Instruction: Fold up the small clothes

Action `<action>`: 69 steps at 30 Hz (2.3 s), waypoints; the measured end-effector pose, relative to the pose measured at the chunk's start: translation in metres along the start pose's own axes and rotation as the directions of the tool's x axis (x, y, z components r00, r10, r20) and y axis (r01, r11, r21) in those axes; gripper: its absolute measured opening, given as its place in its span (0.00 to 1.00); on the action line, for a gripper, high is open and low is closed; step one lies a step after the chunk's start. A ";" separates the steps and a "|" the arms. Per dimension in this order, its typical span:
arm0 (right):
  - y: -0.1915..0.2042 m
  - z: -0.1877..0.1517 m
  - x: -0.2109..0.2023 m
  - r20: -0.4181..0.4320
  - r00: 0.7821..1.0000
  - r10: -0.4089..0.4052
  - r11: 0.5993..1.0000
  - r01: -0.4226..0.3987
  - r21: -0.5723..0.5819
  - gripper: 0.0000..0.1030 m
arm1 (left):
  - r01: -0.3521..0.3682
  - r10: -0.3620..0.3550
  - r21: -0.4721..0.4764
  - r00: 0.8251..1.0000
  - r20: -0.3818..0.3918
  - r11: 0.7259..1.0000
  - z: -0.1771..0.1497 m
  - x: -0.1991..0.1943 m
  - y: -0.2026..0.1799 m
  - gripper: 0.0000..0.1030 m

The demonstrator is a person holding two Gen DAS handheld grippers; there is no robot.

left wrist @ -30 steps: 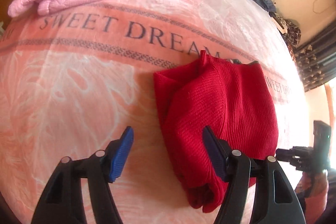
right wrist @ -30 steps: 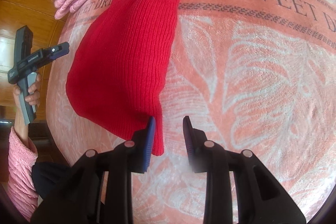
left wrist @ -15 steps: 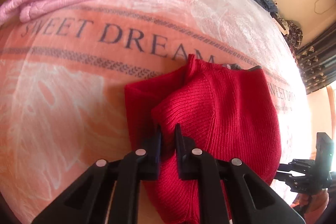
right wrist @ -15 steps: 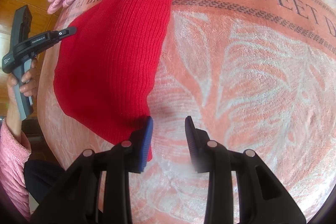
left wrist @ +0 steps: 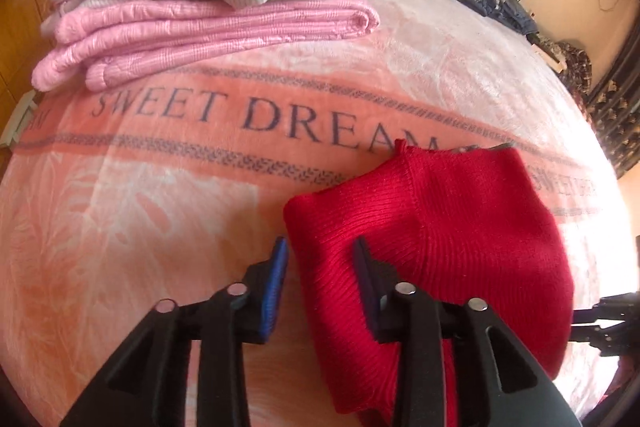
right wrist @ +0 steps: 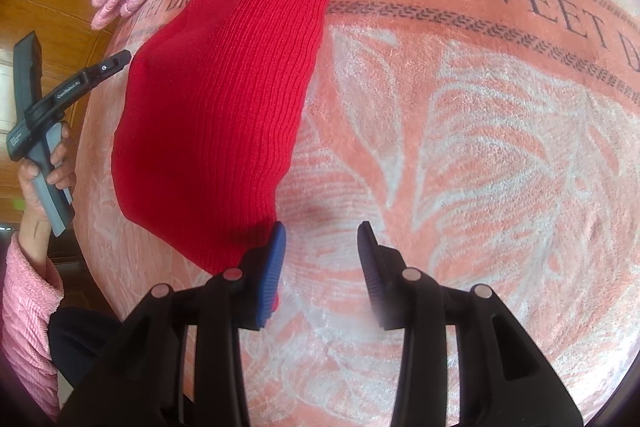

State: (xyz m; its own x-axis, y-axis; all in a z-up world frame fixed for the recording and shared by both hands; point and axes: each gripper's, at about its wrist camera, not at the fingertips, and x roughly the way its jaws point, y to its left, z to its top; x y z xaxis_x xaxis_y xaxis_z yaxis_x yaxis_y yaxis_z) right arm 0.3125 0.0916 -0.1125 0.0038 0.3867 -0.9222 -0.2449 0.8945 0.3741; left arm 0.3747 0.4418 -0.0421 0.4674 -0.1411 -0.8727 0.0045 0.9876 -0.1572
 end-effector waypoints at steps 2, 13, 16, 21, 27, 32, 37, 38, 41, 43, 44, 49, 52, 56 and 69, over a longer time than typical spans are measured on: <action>-0.001 0.001 -0.003 0.003 1.000 0.019 1.000 -0.019 0.002 0.37 | 0.050 -0.050 -0.011 0.999 0.007 0.999 -0.001 -0.011 -0.001 0.47; 0.002 -0.011 0.009 -0.047 0.986 0.160 0.986 -0.157 0.064 0.38 | 0.084 -0.005 0.245 0.951 -0.309 0.966 -0.064 0.008 -0.056 0.49; 0.004 -0.012 0.000 -0.034 0.988 0.150 0.988 -0.148 0.052 0.38 | 0.094 -0.012 0.257 0.952 -0.305 0.962 -0.070 0.003 -0.055 0.52; 0.009 -0.014 -0.018 0.006 0.987 0.161 0.986 -0.161 0.031 0.44 | 0.169 -0.095 0.200 0.938 -0.333 0.965 -0.075 -0.011 -0.045 0.58; 0.010 -0.020 0.017 -0.094 0.974 0.205 0.977 -0.198 0.074 0.39 | 0.266 -0.185 0.161 0.900 -0.396 0.951 -0.092 -0.010 -0.041 0.65; 0.014 -0.023 0.032 -0.135 0.973 0.190 0.981 -0.182 0.070 0.13 | 0.235 -0.135 0.171 0.880 -0.456 0.957 -0.108 0.018 -0.045 0.52; 0.038 -0.031 0.027 -0.163 0.984 0.065 0.994 -0.078 -0.072 0.12 | 0.255 -0.157 0.155 0.870 -0.468 0.954 -0.110 0.016 -0.036 0.45; 0.037 -0.031 0.033 -0.171 0.984 0.048 0.995 -0.062 -0.073 0.12 | 0.260 -0.165 0.148 0.869 -0.466 0.954 -0.111 0.017 -0.034 0.45; 0.030 -0.026 0.034 -0.181 0.979 0.093 0.994 -0.102 -0.041 0.17 | 0.283 -0.183 0.159 0.870 -0.457 0.946 -0.107 0.010 -0.035 0.45; 0.028 -0.021 0.017 -0.148 0.980 0.130 0.990 -0.137 -0.042 0.27 | 0.298 -0.210 0.166 0.888 -0.409 0.940 -0.098 -0.004 -0.031 0.53; 0.028 -0.018 0.006 -0.114 0.983 0.144 0.987 -0.150 -0.048 0.42 | 0.301 -0.225 0.156 0.900 -0.374 0.941 -0.091 -0.012 -0.026 0.60; 0.018 0.008 -0.031 0.039 0.980 0.196 0.980 -0.195 -0.034 0.56 | 0.274 -0.279 -0.054 0.935 -0.221 0.960 -0.055 -0.017 0.020 0.75; 0.004 0.019 -0.024 0.072 0.980 0.187 0.982 -0.188 0.011 0.56 | 0.250 -0.283 -0.170 0.936 -0.210 0.953 -0.045 0.005 0.039 0.74; -0.008 0.027 -0.006 0.066 0.972 0.224 0.972 -0.228 0.055 0.57 | 0.250 -0.298 -0.227 0.932 -0.208 0.941 -0.037 0.034 0.043 0.74; -0.004 0.047 0.010 0.094 0.947 0.306 0.948 -0.313 0.062 0.67 | 0.456 -0.496 -0.214 0.845 -0.203 0.864 -0.035 0.073 0.009 0.70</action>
State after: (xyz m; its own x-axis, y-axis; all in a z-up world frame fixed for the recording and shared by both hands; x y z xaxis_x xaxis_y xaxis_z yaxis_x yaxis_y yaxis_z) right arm 0.3594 0.1022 -0.1182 0.0200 0.6613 -0.7498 -0.1728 0.7410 0.6489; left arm 0.3774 0.4383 -0.1233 0.2135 -0.6228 -0.7527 0.0282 0.7741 -0.6324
